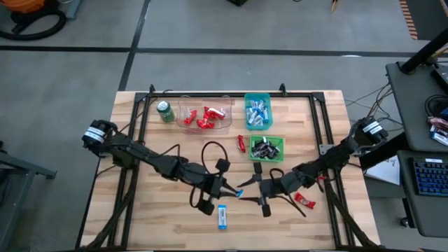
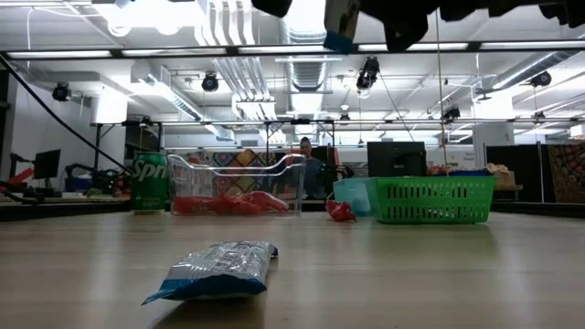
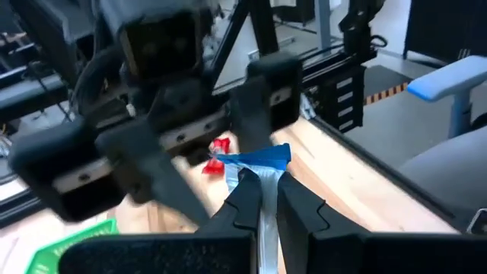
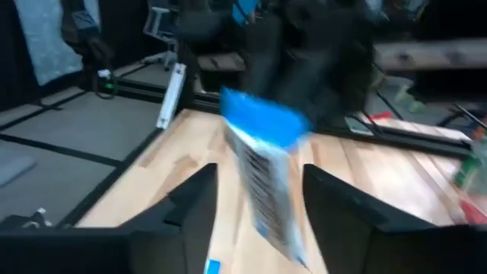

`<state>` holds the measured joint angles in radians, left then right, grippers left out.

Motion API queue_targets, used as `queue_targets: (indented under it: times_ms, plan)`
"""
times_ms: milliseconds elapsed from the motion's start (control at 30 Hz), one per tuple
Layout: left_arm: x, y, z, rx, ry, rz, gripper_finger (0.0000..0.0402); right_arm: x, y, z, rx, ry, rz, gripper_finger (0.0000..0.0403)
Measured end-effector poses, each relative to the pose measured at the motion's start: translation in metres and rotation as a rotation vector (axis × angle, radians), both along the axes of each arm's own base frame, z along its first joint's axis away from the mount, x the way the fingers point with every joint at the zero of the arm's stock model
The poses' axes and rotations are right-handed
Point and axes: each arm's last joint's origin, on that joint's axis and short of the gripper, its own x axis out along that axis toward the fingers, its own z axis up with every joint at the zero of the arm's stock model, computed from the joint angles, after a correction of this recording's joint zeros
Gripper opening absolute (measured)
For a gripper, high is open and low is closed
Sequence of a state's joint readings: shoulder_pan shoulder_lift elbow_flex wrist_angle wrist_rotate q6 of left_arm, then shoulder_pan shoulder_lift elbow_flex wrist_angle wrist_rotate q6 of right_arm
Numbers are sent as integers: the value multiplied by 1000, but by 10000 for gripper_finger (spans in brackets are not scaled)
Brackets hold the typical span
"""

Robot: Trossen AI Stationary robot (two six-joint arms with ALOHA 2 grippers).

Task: Sort candy
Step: Put the white chocolate bar into the blue bin

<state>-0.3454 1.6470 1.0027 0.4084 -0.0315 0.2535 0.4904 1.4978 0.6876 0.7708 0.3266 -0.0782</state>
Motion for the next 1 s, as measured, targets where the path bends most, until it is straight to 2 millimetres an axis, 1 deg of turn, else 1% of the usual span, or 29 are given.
queue_targets:
  times_ms: [67, 133, 233, 267, 367, 500, 567, 633, 700, 767, 833, 900, 1000]
  plan:
    - [0, 1, 0, 0, 1, 2, 0, 1, 1, 2, -7, -7, 16, 158]
    - [0, 1, 0, -2, 0, 2, 0, 2, 1, 2, -21, -9, 15, 116]
    - [0, 1, 0, -26, 7, 11, 2, 2, 2, 3, -47, -12, 23, 39]
    - [1, 2, 0, -35, 13, 15, 6, 2, 2, 3, -56, -12, 22, 27]
    - [1, 4, 0, -43, 23, 24, 34, 3, 2, 3, -60, -8, 19, 22]
    - [-1, 11, 3, -12, 37, 43, 89, 3, -2, 6, -49, 1, 2, 19]
    - [-5, 17, 4, 15, 79, 69, 116, 4, -10, 8, -28, 35, -84, 19]
    - [-11, 23, 6, 49, 131, 140, 139, 3, -23, 10, -20, 102, -260, 18]
    - [-18, 30, 8, 83, 186, 238, 156, 2, -44, 9, -57, 207, -507, 18]
    - [-25, 34, 8, 108, 228, 358, 169, -1, -73, 10, -82, 307, -732, 18]
    - [-31, 38, 6, 122, 279, 466, 177, -3, -104, 15, -35, 382, -895, 18]
    - [-35, 43, 3, 130, 316, 544, 181, -6, -138, 15, 25, 463, -1008, 18]
    - [-37, 44, -1, 112, 359, 576, 182, -12, -184, 11, 102, 505, -1167, 19]
